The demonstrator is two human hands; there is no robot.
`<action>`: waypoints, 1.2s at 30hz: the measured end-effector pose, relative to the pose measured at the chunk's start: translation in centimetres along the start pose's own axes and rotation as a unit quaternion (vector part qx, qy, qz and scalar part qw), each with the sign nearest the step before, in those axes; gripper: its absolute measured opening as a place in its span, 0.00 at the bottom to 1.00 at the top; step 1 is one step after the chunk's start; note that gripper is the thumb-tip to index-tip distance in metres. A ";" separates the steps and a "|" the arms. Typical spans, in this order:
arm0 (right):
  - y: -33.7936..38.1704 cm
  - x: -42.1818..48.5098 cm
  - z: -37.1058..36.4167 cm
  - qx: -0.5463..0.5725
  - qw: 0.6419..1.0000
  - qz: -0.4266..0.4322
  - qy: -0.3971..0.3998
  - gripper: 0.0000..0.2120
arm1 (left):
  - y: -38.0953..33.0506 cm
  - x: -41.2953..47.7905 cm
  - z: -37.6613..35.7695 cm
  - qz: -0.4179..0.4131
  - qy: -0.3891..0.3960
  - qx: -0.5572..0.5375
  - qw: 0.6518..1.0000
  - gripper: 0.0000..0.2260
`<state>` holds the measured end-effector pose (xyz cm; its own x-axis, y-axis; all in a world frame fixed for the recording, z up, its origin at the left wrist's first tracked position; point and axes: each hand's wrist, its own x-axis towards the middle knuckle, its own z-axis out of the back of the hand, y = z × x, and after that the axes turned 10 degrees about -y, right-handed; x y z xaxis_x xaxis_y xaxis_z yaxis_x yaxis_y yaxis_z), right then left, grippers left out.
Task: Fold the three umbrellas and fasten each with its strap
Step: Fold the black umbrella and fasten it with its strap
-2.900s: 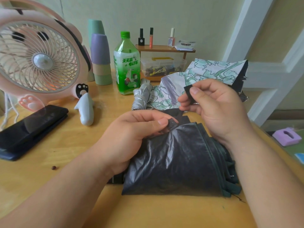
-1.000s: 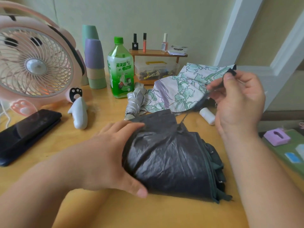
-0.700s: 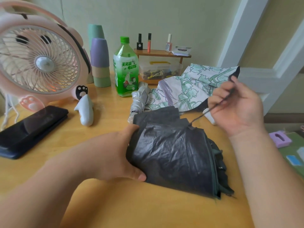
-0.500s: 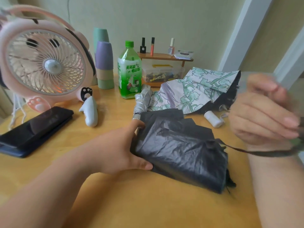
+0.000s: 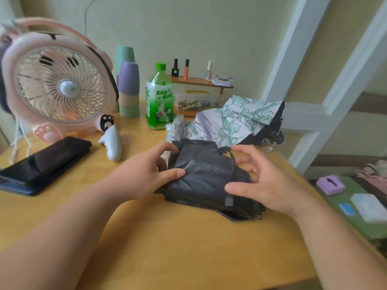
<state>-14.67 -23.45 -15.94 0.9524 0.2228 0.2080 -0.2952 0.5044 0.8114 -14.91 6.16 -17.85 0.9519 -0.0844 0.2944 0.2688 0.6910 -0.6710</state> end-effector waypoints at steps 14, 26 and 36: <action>3.4 -0.6 -0.4 0.184 0.931 0.207 -0.236 0.42 | -3.7 -0.3 3.2 -0.299 -0.146 0.230 0.914 0.24; -1.8 -5.7 -2.5 0.144 0.975 0.130 -0.110 0.17 | 2.7 -2.2 -0.3 -0.153 -0.048 0.194 0.968 0.33; -2.6 -9.1 -1.7 0.216 0.968 0.119 -0.046 0.25 | 2.0 -2.0 -0.6 -0.313 -0.129 0.089 0.937 0.25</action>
<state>-22.71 -25.42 -20.88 0.8697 0.2054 0.4488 -0.4670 0.0483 0.8829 -16.15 7.26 -20.19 0.5427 -0.3526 0.7624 0.7114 0.6755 -0.1940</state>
